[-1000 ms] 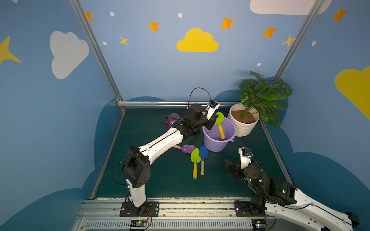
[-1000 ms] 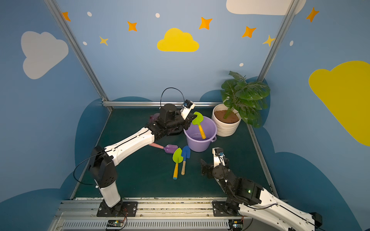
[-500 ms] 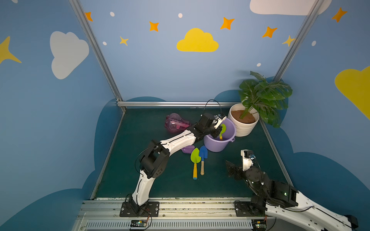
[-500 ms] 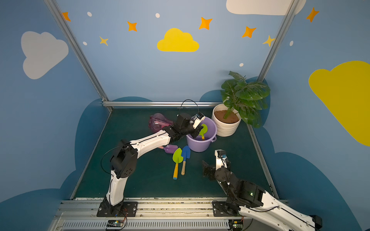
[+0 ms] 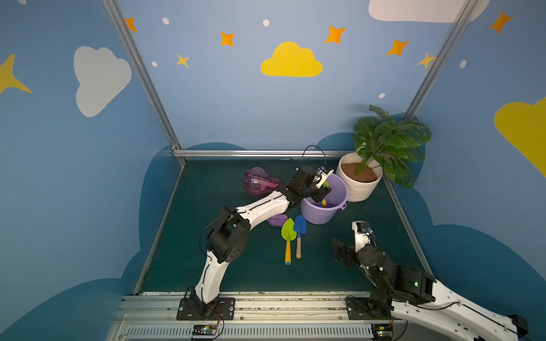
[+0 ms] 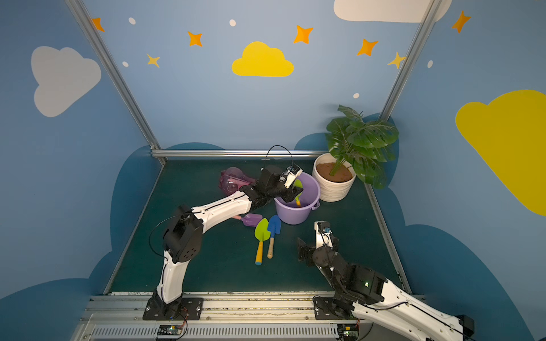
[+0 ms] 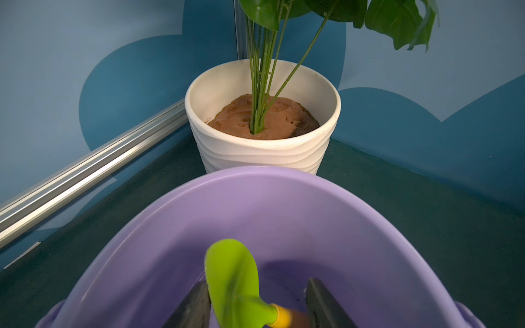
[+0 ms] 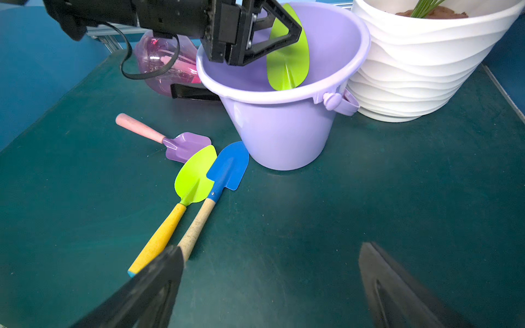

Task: Organize the gardening tools
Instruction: Place the gardening tool in the container.

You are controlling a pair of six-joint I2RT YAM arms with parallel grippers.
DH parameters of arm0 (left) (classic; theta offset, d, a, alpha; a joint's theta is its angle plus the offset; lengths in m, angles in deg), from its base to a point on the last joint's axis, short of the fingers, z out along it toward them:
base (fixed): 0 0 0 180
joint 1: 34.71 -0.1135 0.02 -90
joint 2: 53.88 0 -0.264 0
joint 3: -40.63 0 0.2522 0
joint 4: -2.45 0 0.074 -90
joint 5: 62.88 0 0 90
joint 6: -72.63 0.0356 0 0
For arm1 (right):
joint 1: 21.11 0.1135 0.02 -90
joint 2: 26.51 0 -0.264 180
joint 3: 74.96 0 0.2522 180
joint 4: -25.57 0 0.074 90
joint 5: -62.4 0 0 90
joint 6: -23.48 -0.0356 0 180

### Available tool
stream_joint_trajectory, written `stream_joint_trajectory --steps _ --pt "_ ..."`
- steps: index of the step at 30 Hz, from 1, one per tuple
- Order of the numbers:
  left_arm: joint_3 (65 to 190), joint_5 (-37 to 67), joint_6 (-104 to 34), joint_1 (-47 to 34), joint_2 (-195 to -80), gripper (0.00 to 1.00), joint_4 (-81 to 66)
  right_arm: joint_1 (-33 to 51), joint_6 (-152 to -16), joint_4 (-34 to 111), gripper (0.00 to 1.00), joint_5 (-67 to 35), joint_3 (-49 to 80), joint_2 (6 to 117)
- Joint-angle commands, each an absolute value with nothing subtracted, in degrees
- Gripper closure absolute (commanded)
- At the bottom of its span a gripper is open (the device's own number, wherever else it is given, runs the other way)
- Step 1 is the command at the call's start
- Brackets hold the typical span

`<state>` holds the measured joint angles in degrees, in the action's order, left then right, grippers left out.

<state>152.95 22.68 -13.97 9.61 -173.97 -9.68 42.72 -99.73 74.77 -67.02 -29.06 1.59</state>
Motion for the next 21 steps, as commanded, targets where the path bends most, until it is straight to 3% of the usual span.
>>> stream_joint_trajectory --steps 1,9,21 --pt "154.37 21.95 -14.35 9.31 -171.02 0.36 -11.43 42.52 -99.18 75.38 0.03 -65.25 -27.49 3.50" --pt "150.54 20.93 -17.42 7.83 -164.40 0.26 -11.84 42.31 -99.98 73.14 0.03 -58.80 -26.36 10.67" --pt "138.58 21.37 -21.15 5.97 -152.28 0.26 -9.21 42.33 -105.14 66.64 0.03 -51.76 -25.87 22.38"
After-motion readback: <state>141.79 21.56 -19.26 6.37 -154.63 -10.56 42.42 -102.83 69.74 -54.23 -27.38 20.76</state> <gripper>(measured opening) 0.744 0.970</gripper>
